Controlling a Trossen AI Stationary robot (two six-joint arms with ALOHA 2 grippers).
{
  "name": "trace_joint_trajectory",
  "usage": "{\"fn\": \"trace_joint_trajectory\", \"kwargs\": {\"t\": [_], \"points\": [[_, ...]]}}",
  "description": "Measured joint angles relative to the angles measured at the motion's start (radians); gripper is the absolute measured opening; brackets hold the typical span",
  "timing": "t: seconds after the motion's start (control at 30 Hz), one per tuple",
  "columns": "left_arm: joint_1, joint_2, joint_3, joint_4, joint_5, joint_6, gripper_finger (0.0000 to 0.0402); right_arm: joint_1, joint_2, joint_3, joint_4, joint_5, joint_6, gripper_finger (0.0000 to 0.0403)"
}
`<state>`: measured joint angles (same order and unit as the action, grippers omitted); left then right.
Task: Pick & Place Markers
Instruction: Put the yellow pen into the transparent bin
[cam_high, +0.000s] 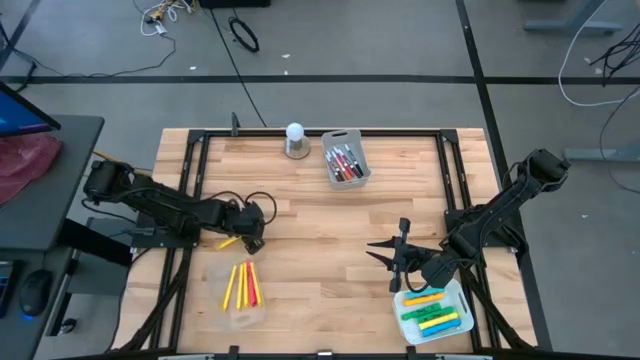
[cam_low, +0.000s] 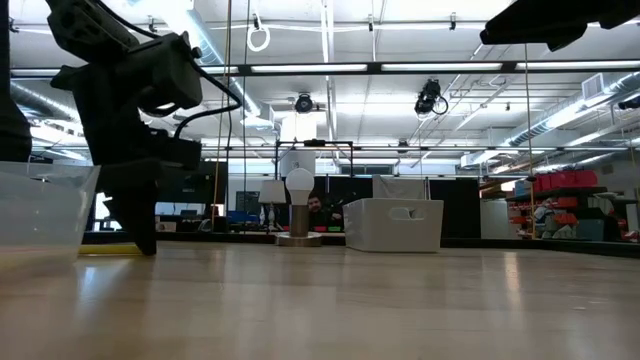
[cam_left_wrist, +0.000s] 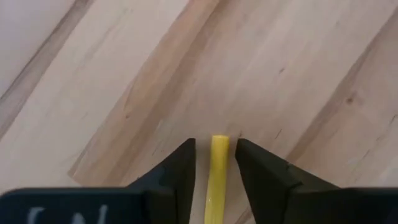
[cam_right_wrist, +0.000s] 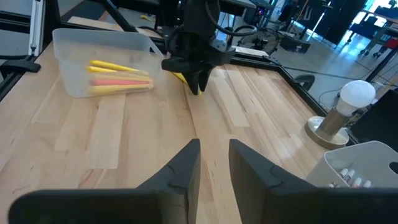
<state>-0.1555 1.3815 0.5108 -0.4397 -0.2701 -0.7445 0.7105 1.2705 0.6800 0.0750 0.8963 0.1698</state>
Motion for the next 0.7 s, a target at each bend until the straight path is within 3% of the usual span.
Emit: {"fn": "trace_joint_trajectory", "kwargs": {"t": [0.3,0.5,0.7], "points": [[0.004,0.004,-0.001,0.019,-0.001,0.078,0.0021,0.000,0.000,0.000,0.000,0.000,-0.002,0.0086],[0.020,0.012,0.032,0.027,-0.111,0.135,0.0024,0.000,0.000,0.000,0.000,0.000,-0.006,0.0086],[0.037,0.009,0.179,0.007,-0.246,0.265,0.0020,-0.001,0.000,0.000,0.004,0.001,-0.021,0.0086]]}}
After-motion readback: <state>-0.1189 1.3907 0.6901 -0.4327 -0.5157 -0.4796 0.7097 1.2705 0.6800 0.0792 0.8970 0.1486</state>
